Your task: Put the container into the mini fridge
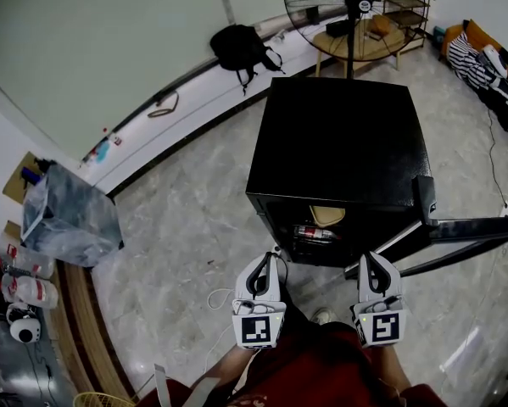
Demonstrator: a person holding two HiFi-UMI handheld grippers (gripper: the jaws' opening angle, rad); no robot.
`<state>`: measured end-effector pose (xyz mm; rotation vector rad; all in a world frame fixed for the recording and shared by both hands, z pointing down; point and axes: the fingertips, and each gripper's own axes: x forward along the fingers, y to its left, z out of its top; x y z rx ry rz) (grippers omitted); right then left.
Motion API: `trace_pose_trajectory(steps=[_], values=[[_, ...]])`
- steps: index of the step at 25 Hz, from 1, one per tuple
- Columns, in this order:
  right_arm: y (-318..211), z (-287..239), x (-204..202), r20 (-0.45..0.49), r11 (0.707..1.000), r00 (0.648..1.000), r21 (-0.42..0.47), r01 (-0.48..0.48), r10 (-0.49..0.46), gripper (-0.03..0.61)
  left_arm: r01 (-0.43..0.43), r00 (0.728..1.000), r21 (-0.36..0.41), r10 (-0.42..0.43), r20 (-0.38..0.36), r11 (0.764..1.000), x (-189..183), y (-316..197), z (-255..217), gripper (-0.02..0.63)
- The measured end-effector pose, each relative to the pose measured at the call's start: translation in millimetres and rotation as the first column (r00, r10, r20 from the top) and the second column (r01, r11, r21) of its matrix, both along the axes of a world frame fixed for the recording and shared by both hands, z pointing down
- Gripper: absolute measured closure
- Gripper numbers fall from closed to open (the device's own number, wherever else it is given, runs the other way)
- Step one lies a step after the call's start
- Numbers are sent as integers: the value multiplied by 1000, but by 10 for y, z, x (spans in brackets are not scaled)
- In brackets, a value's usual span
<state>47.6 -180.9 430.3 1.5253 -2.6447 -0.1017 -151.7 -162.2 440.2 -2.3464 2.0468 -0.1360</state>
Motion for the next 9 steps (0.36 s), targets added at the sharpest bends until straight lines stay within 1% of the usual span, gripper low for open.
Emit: trace_pose_trajectory(steps=[5,9], values=[[4,-68,-2,-12,1000,1000,8,4,-4,578,1,1000,12,-1,3,1000,-10,18,-50,606],[45,-76,-14,-23,1000,1000,-11,4,-4,578,-1,1000,-3,1,1,1000,-15,49,-85,606]])
